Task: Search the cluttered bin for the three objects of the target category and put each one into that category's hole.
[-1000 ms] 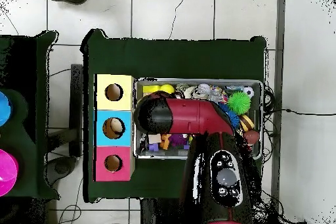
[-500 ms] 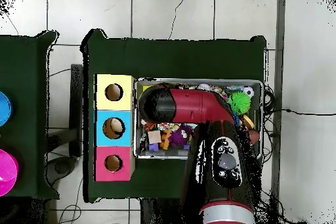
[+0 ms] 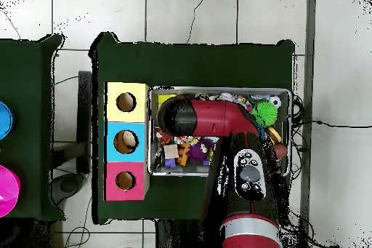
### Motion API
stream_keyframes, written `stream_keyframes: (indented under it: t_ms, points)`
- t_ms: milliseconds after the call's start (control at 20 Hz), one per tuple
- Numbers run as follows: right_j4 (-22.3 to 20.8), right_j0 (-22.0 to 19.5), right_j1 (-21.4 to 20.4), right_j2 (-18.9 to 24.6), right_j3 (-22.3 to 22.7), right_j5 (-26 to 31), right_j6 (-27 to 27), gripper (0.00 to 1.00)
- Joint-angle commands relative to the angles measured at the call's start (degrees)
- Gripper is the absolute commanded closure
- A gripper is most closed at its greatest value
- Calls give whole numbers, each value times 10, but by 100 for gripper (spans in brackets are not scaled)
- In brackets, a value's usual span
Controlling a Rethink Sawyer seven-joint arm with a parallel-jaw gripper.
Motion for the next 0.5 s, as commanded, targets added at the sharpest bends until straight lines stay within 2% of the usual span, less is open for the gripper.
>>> stream_keyframes:
  t_ms: [50,250,500]
  points:
    - [14,0,17,14,40,17,94,0]
    - [45,-15,15,40,64,33,101,0]
    - [67,-24,5,51,83,59,87,0]
